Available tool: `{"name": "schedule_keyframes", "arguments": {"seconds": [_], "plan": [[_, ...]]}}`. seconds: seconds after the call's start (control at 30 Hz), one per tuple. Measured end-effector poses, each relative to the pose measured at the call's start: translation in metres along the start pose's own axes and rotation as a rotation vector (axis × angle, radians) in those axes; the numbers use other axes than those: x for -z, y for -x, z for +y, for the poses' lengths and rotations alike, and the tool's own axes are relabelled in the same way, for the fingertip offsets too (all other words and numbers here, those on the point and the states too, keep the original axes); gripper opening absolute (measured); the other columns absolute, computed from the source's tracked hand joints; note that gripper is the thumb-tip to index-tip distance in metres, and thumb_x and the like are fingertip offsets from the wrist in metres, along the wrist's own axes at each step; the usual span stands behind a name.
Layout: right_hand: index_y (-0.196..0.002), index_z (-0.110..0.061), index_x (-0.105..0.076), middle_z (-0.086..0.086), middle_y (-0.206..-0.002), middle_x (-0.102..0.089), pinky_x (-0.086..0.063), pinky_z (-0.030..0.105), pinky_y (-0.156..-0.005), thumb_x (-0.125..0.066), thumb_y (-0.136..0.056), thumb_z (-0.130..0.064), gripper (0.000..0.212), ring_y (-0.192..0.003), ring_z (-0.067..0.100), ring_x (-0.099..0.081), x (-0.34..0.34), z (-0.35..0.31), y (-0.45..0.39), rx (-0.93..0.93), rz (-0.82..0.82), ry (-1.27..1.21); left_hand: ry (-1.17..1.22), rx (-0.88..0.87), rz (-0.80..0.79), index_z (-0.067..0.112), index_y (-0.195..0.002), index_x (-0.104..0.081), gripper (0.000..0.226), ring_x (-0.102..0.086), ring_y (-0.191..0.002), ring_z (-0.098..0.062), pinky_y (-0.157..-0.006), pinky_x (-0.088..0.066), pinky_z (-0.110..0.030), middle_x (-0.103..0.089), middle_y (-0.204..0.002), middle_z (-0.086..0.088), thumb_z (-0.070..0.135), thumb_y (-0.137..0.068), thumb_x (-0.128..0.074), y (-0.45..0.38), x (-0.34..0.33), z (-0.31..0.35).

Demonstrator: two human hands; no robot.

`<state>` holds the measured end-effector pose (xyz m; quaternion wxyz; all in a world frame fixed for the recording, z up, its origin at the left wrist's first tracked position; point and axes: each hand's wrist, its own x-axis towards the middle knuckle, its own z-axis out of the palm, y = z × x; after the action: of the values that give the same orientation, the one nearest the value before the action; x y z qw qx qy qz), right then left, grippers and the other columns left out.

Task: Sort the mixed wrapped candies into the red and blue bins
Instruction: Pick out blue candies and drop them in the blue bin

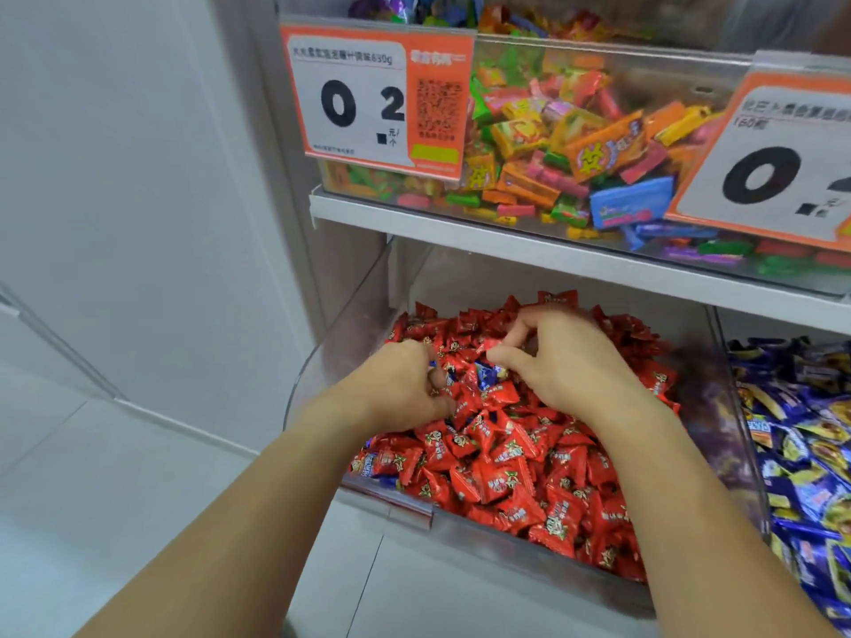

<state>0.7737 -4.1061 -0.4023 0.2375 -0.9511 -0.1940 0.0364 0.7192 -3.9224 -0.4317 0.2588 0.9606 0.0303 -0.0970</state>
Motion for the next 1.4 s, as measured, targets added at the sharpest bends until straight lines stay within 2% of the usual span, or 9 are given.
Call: {"name": "schedule_keyframes", "arguments": {"seconds": [0.13, 0.27, 0.4, 0.57, 0.7, 0.87, 1.1, 1.27, 1.4], "plan": [[-0.081, -0.028, -0.058, -0.010, -0.087, -0.066, -0.040, 0.021, -0.061, -0.070, -0.090, -0.042, 0.021, -0.075, 0.002, -0.058, 0.011, 0.005, 0.004, 0.001, -0.026, -0.019, 0.030, 0.004, 0.022, 0.018, -0.103, -0.057, 0.037, -0.052, -0.066, -0.011, -0.061, -0.041, -0.025, -0.059, -0.088, -0.001, 0.036, -0.079, -0.079, -0.002, 0.002, -0.008], [-0.094, -0.025, -0.063, -0.009, -0.097, -0.070, -0.048, 0.027, -0.076, -0.067, -0.094, -0.021, 0.006, -0.088, 0.011, -0.065, 0.012, 0.005, 0.003, 0.017, 0.051, -0.104, 0.039, 0.066, 0.122, 0.017, -0.109, -0.060, 0.027, -0.052, -0.073, -0.011, -0.073, -0.038, -0.023, -0.047, -0.107, -0.001, 0.036, -0.090, -0.065, -0.007, 0.000, -0.010], [-0.101, -0.027, -0.063, -0.009, -0.098, -0.069, -0.041, 0.013, -0.062, -0.043, -0.092, 0.004, 0.038, -0.079, -0.007, -0.061, -0.002, -0.008, -0.003, 0.041, -0.074, -0.243, 0.162, 0.162, 0.247, 0.015, -0.100, -0.066, 0.022, -0.060, -0.081, -0.017, -0.070, -0.041, -0.023, -0.060, -0.106, -0.004, 0.031, -0.087, -0.070, -0.013, -0.004, -0.013], [-0.099, -0.027, -0.067, -0.005, -0.086, -0.066, -0.042, 0.022, -0.059, -0.062, -0.095, -0.029, 0.007, -0.068, 0.005, -0.056, -0.023, -0.012, -0.018, 0.073, -0.129, -0.114, 0.135, 0.160, 0.071, 0.021, -0.108, -0.068, 0.042, -0.059, -0.080, -0.013, -0.072, -0.043, -0.023, -0.061, -0.088, 0.006, 0.039, -0.073, -0.084, -0.018, 0.002, -0.018], [-0.116, -0.023, -0.068, -0.008, -0.100, -0.058, -0.037, 0.020, -0.066, -0.079, -0.084, -0.030, 0.035, -0.086, 0.010, -0.055, -0.019, -0.006, -0.023, 0.019, -0.217, 0.125, 0.095, 0.134, 0.042, 0.019, -0.101, -0.075, 0.034, -0.062, -0.090, -0.013, -0.080, -0.046, -0.022, -0.067, -0.096, 0.007, 0.034, -0.072, -0.086, -0.022, 0.002, -0.020], [-0.125, -0.025, -0.066, -0.006, -0.129, -0.063, -0.042, 0.021, -0.092, -0.081, -0.082, -0.028, 0.045, -0.117, 0.014, -0.059, -0.018, -0.005, -0.023, -0.005, -0.285, 0.192, 0.182, 0.110, 0.091, 0.019, -0.081, -0.076, 0.011, -0.059, -0.069, 0.004, -0.062, -0.042, -0.007, -0.071, -0.083, 0.009, 0.023, -0.075, -0.085, -0.021, -0.002, -0.022], [-0.100, -0.027, -0.074, -0.011, -0.095, -0.072, -0.058, 0.032, -0.084, -0.082, -0.078, -0.009, 0.029, -0.087, 0.008, -0.068, -0.032, 0.003, -0.027, 0.024, -0.261, 0.130, 0.309, 0.148, 0.147, 0.018, -0.076, -0.064, 0.016, -0.056, -0.043, -0.005, -0.049, -0.042, -0.018, -0.062, -0.057, 0.007, 0.023, -0.086, -0.075, -0.009, 0.008, -0.017], [-0.083, -0.029, -0.075, -0.014, -0.083, -0.072, -0.058, 0.028, -0.076, -0.071, -0.083, -0.011, 0.019, -0.077, 0.006, -0.068, -0.037, 0.006, -0.026, 0.020, -0.171, 0.090, 0.110, 0.132, 0.072, 0.022, -0.088, -0.071, 0.007, -0.060, -0.060, -0.007, -0.061, -0.047, -0.021, -0.069, -0.086, 0.004, 0.023, -0.085, -0.077, 0.006, 0.022, -0.009], [-0.082, -0.028, -0.075, -0.016, -0.070, -0.068, -0.040, 0.006, -0.050, -0.069, -0.087, -0.010, 0.020, -0.057, -0.012, -0.059, -0.028, 0.009, -0.022, -0.009, -0.177, -0.071, 0.010, 0.111, 0.216, 0.028, -0.114, -0.066, 0.029, -0.061, -0.072, -0.007, -0.062, -0.043, -0.020, -0.067, -0.105, 0.006, 0.039, -0.087, -0.071, 0.015, 0.027, 0.000]]}}
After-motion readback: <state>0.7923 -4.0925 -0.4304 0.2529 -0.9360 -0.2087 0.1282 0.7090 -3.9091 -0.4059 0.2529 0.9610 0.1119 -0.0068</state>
